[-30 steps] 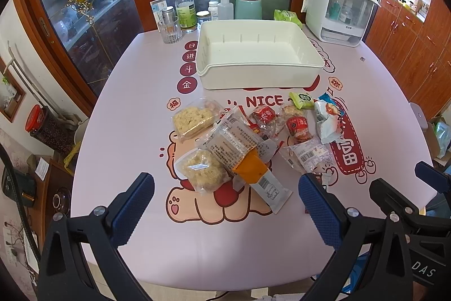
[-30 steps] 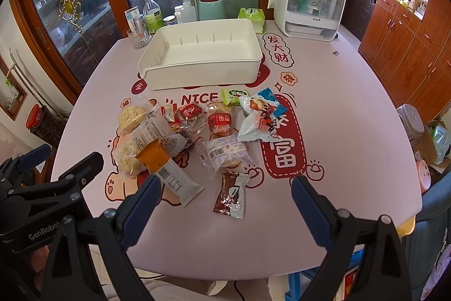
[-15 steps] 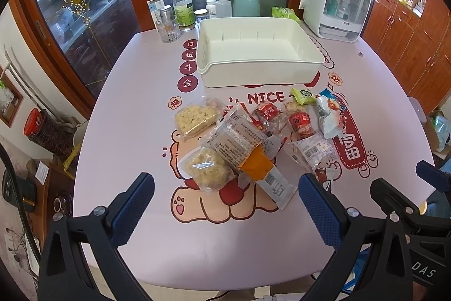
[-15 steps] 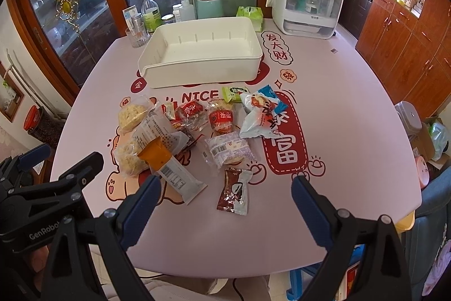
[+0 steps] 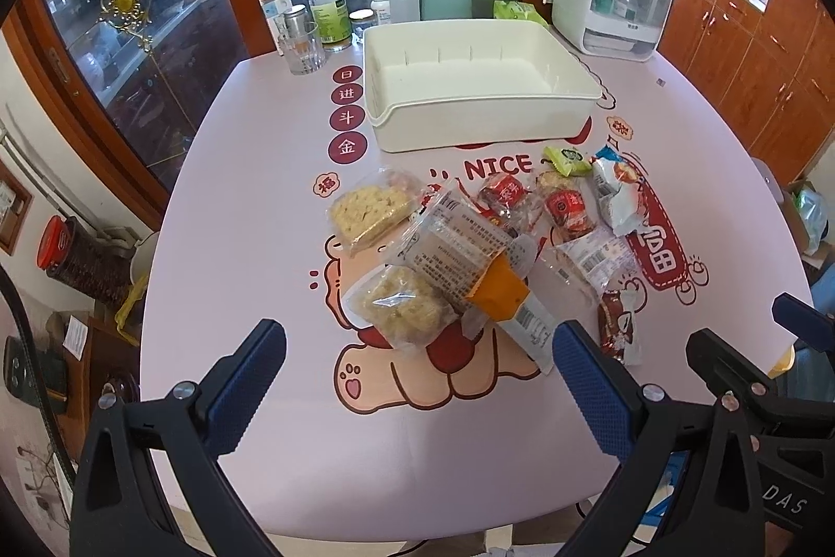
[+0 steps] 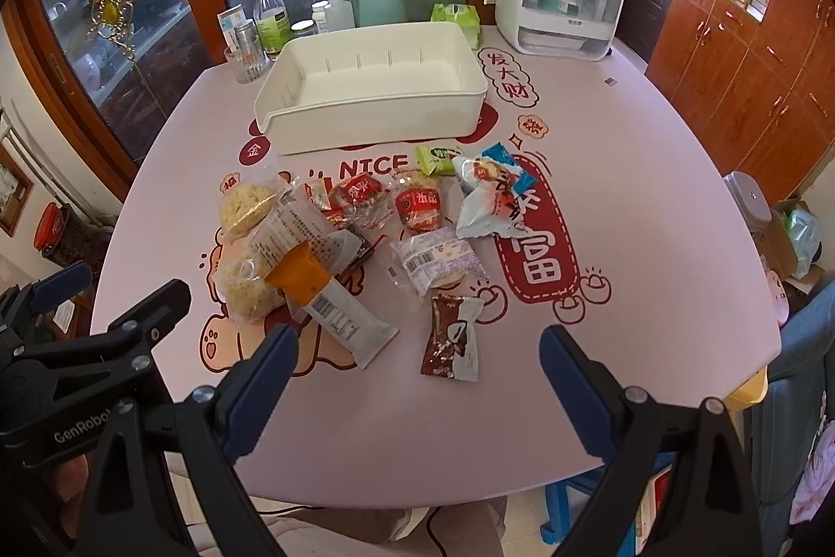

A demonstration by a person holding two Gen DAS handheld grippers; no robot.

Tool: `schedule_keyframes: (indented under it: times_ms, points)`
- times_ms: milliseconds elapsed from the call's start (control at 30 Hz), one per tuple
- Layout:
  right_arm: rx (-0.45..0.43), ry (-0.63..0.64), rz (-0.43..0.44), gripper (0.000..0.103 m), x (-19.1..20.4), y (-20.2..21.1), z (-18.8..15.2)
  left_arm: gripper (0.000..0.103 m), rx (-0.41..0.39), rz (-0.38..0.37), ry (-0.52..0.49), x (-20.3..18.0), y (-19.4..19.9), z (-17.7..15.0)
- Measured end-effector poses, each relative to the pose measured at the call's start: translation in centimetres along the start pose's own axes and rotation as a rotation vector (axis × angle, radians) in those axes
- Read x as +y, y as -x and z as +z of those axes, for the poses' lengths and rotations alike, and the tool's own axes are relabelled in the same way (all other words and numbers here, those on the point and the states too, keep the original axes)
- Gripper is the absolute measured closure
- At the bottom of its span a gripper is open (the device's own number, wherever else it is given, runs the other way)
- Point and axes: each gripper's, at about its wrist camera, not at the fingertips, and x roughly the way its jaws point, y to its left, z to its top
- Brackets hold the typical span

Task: Organize snacks
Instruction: 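Reach the left gripper to the orange-and-white bar while the right gripper reaches the clear pastry bag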

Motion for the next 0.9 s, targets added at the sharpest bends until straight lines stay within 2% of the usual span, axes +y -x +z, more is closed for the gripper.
schedule_keyframes:
  times_ms: [333, 600, 767, 900]
  points:
    - [0.028, -0.069, 0.047, 0.009, -0.4, -1.7, -1.1, 0.001, 0.078, -0.078, -0.025, 0.9, -3.3, -0.3]
    - [0.008, -0.116, -0.032, 0.009, -3.9, -3.1, -1.9, 0.001, 0.103, -0.085, -0.052, 1.8, -6.3, -0.6]
    - [0.018, -0.167, -0.047, 0.009, -7.2, -4.8, -2.0, 0.001, 0.142, -0.154, 0.004, 2.2, -8.1, -0.9]
    - [0.031, -0.151, -0.058, 0.009, -8.0, -6.6, -1.6, 0.001, 0.177, -0.209, 0.049, 1.1, -9.6, -1.3]
